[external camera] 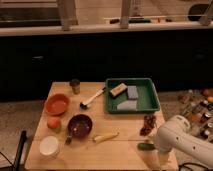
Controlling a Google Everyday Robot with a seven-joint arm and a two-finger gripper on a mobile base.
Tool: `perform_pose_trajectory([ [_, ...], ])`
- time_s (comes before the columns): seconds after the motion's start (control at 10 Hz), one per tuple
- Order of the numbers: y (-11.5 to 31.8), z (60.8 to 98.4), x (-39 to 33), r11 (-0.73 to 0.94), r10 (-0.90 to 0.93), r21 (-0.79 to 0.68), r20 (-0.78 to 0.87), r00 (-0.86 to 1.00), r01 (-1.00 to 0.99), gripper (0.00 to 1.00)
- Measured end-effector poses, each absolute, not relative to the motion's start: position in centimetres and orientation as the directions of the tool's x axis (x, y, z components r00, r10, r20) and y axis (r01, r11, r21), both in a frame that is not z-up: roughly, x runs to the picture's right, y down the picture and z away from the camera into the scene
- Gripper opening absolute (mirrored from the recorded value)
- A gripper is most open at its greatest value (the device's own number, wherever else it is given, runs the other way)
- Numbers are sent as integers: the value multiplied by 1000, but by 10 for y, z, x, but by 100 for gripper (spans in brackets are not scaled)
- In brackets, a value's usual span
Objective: Place pepper in purple bowl
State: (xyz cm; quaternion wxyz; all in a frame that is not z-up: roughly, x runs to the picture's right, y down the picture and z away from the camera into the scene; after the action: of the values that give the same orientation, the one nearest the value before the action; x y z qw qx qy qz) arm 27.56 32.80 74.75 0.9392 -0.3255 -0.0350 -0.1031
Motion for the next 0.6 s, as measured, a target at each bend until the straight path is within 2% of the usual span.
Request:
perform_pose_trajectory([
  [0.1,332,752,269,757,-181,-611,147,973,233,62],
  [0.2,334,753,270,756,-181,-612,148,972,234,50],
  [0.5,335,754,271,755,-178,-614,148,973,232,22],
  [0.6,335,753,272,755,-175,-615,145,974,228,10],
])
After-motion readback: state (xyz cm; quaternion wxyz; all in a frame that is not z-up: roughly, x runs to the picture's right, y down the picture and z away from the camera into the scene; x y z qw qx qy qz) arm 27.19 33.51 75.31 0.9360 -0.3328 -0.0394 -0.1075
